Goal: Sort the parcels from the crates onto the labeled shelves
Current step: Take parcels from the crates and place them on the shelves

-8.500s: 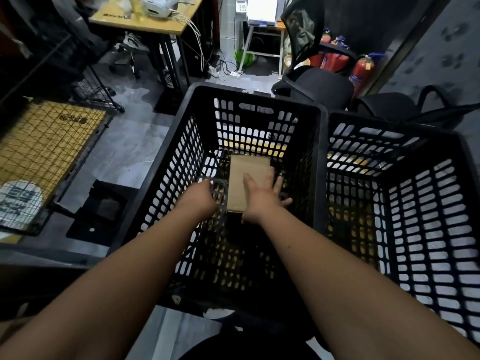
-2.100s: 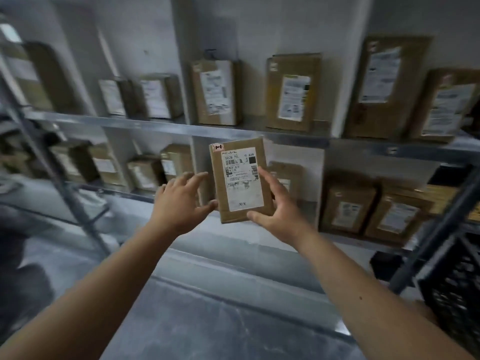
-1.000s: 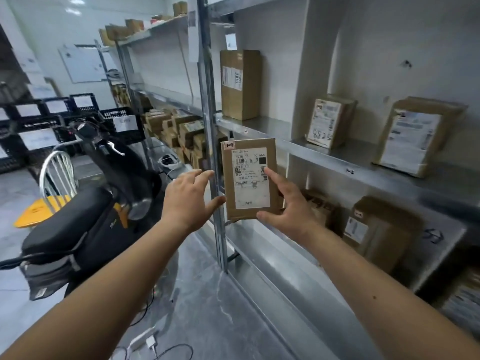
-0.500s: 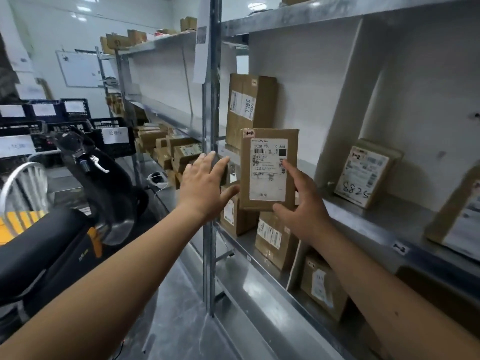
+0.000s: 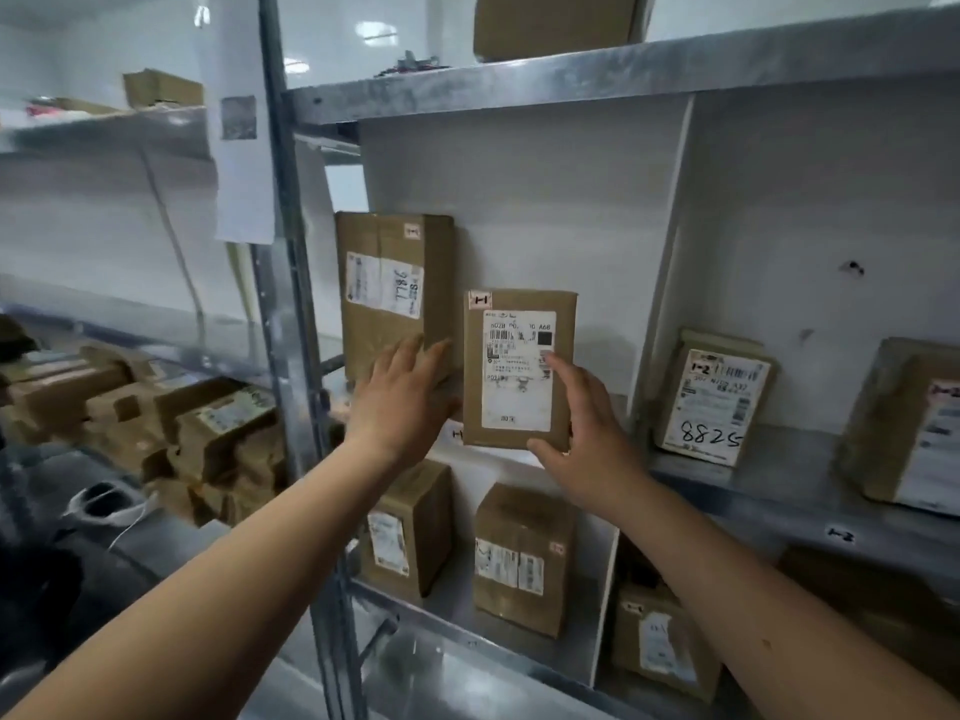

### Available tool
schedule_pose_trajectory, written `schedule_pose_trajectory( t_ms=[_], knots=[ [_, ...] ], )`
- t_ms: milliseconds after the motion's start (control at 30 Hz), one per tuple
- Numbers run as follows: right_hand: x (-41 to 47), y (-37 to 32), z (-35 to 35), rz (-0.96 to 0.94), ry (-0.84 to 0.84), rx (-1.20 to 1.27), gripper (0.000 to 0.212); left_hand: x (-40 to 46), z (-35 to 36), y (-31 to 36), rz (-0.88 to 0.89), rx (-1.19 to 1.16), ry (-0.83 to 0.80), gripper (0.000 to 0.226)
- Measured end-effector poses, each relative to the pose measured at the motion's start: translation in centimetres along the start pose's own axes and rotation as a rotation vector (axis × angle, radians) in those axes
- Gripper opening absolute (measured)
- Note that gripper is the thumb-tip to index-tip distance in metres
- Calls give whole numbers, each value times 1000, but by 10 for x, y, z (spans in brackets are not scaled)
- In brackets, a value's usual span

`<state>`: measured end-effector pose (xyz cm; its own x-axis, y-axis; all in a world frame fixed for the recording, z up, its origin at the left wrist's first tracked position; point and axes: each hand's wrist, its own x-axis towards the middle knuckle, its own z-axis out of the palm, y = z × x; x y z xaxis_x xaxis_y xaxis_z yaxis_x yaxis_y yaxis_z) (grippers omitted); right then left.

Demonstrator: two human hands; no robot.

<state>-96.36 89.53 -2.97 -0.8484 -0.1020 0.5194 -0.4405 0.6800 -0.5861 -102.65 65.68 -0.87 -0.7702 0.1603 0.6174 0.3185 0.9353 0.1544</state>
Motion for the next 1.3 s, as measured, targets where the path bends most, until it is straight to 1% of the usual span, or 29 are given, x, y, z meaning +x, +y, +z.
schedule_pose_trajectory(
  t_ms=[100,200,267,367,433,533,633,867,1000,1100,1300],
  knots=[
    [4,2,12,52,25,-23,106,18,16,-5,101,-34,-42,65],
    [7,3,19,97,21,-42,103,32,27,-3,188,-34,-57,61],
    [10,2,20,124,26,-51,95,40,31,-5,212,-55,-57,62],
    [15,-2,19,147,72,-105,76,49,37,-10,239,-69,-51,63],
    [19,-4,22,150,97,-192,73,55,42,-14,252,-70,-53,61],
    [24,-2,27,174,115,-286,76,63,49,-17,243,-108,-49,57],
    [30,-1,29,192,94,-304,77,70,56,-21,229,-102,-44,53],
    [40,8,32,199,77,-312,87,75,64,-22,244,-2,16,50],
    [47,12,34,195,77,-327,90,77,63,-17,261,71,45,43],
    [50,14,30,192,55,-383,93,82,64,-12,275,110,16,40],
    [49,13,22,195,17,-426,102,91,70,-6,274,109,-12,39]
  ],
)
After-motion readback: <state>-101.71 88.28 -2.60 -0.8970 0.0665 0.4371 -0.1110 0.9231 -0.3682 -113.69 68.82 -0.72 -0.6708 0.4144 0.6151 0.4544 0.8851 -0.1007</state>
